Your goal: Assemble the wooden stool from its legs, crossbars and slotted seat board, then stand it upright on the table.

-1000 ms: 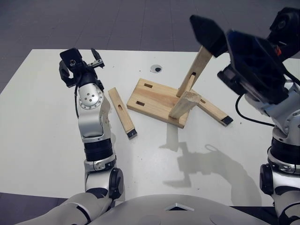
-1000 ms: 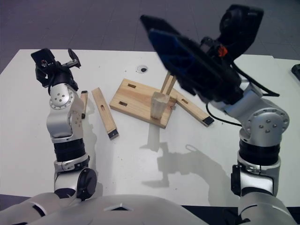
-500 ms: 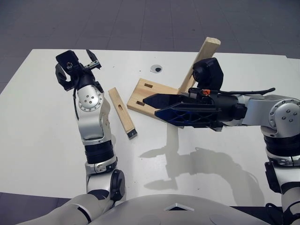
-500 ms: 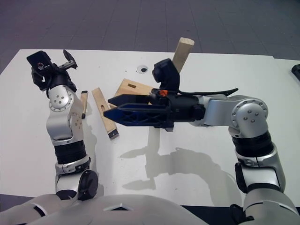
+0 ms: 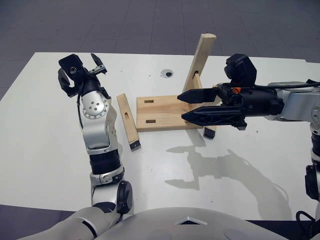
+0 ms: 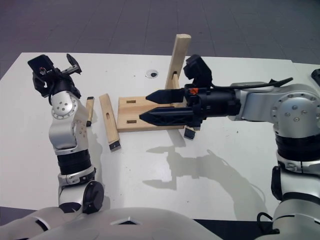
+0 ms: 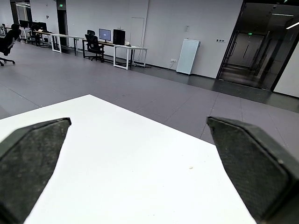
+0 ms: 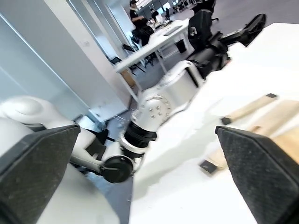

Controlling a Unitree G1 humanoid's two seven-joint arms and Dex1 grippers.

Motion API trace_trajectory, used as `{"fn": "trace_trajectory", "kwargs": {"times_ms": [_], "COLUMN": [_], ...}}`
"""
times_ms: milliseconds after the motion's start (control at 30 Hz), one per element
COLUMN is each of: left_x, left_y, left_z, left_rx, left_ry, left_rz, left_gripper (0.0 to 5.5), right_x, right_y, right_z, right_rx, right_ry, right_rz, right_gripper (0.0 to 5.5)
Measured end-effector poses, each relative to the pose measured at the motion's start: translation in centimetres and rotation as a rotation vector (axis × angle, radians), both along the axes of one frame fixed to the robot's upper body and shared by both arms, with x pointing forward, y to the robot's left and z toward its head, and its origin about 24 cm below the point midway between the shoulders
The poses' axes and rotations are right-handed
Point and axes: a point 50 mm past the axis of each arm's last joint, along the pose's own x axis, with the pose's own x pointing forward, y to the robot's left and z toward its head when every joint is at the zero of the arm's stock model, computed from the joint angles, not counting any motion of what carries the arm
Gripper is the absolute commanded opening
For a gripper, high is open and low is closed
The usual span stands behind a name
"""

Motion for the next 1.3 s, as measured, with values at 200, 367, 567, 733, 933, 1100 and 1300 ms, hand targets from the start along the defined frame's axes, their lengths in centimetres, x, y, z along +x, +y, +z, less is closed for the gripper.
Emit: {"fn": "trace_trajectory", "kwargs": {"times_ms": [200,367,567,733,933,1100,1300], "left_x": [0.1,0.1,0.3,0.3,0.2,0.3,0.4], "left_y": [0.0,0.0,-0.1,-0.1,-0.1,-0.1,-0.2], "left_z": [-0.2,-0.3,-0.4,-0.3,-0.2,-0.3,-0.4], "left_rx": [-0.001,0.001,0.008,0.011,0.01,0.008,0.006], "left_ry": [0.007,0.014,0.02,0.018,0.012,0.018,0.018], "left_rz": [-0.003,-0.005,-0.019,-0.022,-0.019,-0.019,-0.021], "left_gripper": [5.4,5.4,5.4,5.4,5.4,5.4,5.4], "right_x": [1.6,2.2,0.6,-2.5,-0.3,2.5,5.3], "right_y": [0.1,0.1,-1.7,-1.3,-1.3,-2.5,-1.4], "right_z": [0.6,0.2,3.2,3.0,-0.2,-1.4,-1.3], "right_rx": [0.092,0.084,0.288,0.387,0.145,-0.093,-0.123], "right_ry": [-0.1,-0.198,-0.224,-0.076,-0.019,-0.166,-0.362], "right_rz": [-0.158,-0.281,-0.21,-0.055,-0.232,-0.374,-0.428], "right_gripper": [5.37,5.37,5.37,5.37,5.37,5.37,5.37]}}
